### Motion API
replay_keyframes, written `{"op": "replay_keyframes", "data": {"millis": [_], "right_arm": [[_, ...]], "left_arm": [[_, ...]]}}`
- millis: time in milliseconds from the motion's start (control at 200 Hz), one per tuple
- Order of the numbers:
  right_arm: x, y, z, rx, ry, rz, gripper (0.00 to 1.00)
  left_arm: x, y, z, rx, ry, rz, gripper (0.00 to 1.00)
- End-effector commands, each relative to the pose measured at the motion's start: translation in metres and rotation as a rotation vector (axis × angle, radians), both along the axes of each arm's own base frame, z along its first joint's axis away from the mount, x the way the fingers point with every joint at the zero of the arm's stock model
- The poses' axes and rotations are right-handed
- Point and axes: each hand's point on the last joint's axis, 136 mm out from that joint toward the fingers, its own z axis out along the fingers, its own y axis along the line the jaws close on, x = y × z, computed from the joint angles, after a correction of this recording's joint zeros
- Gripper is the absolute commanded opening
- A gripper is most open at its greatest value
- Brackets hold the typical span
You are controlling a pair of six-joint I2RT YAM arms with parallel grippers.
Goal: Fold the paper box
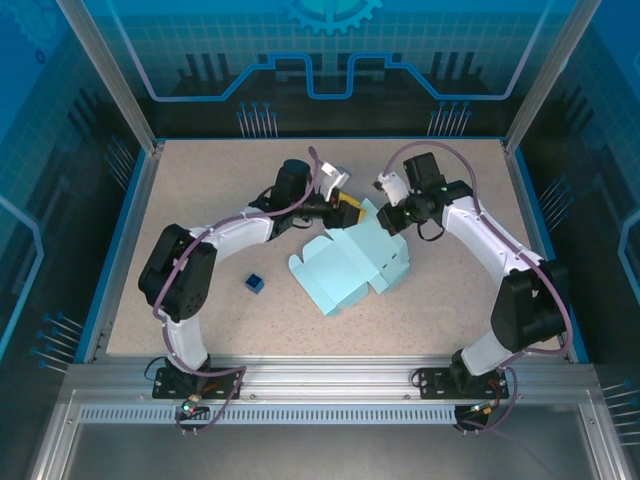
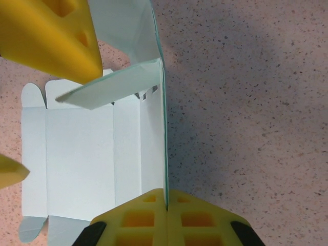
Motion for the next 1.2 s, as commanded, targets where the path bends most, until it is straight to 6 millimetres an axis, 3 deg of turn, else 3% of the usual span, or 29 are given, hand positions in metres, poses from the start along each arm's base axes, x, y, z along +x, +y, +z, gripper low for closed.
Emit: {"op": "replay_keyframes", "data": {"millis": [0,365,530,605,905,1196], "right_arm": [[0.002,-0.006,0.02,-0.033,-0.087,0.018,0.0],[-0.001,-0.012,0.021,-0.299,-0.226,0.098,0.0],[0.001,-0.008,0.018,-0.419,-0.286,0.16,0.0],[0.003,-0.003,0.013,-0.497,-0.329,0.205,0.0],[0.019,0.01,-0.003,-0.749,-0.482,0.303,0.0],[0.028,0.017,-0.014,-0.856,-0.588,0.357,0.0]], "left_arm": [[-0.002,0.017,0.003,0.026,-0.022,0.029,0.52],[-0.002,0.08,0.022,0.079,-0.074,0.216,0.55],[0.025,0.13,0.002,0.166,-0.022,0.441,0.54],[0.034,0.144,-0.012,0.215,0.02,0.487,0.54],[0.047,0.147,-0.076,0.387,0.146,0.446,0.54],[0.054,0.129,-0.106,0.369,0.238,0.363,0.52]]}}
